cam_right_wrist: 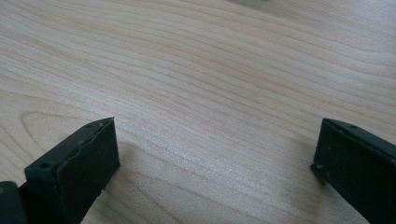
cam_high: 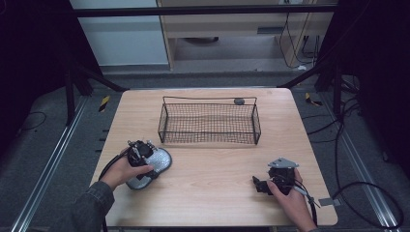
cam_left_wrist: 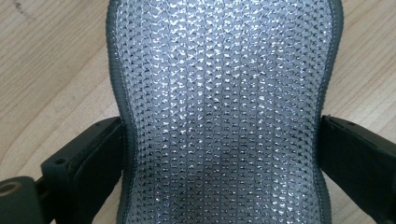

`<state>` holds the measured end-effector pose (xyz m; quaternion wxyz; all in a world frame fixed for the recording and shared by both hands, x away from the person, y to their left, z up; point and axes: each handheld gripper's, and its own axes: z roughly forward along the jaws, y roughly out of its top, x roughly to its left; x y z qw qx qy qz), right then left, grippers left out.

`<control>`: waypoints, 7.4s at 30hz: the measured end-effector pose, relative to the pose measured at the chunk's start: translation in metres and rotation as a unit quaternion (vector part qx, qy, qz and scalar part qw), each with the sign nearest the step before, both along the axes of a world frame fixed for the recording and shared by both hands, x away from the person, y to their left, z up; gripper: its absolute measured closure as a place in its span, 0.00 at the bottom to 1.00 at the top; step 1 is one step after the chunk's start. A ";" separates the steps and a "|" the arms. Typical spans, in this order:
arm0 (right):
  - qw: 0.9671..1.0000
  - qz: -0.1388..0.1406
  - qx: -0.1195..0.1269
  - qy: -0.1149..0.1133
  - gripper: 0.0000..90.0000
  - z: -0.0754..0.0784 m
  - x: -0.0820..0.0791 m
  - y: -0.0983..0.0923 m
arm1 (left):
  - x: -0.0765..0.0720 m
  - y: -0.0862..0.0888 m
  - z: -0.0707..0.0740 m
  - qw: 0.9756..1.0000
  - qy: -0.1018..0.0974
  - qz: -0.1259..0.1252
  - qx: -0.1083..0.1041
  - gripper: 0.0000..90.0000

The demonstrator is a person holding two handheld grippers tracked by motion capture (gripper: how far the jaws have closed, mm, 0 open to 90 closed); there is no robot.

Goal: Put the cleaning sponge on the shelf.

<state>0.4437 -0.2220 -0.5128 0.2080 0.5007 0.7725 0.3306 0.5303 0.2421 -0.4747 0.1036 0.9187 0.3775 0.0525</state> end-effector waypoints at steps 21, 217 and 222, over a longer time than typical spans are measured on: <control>1.000 0.002 -0.006 -0.004 0.00 -0.001 0.000 0.000 | -0.004 0.004 0.028 0.999 -0.037 -0.015 -0.018 0.05; 1.000 -0.002 -0.006 -0.006 0.00 -0.001 0.001 0.002 | 0.120 -0.131 0.098 0.939 -0.211 -0.263 0.061 0.10; 1.000 -0.002 -0.006 -0.006 0.00 -0.001 0.001 0.002 | 0.124 -0.130 0.094 0.942 -0.204 -0.261 0.061 0.10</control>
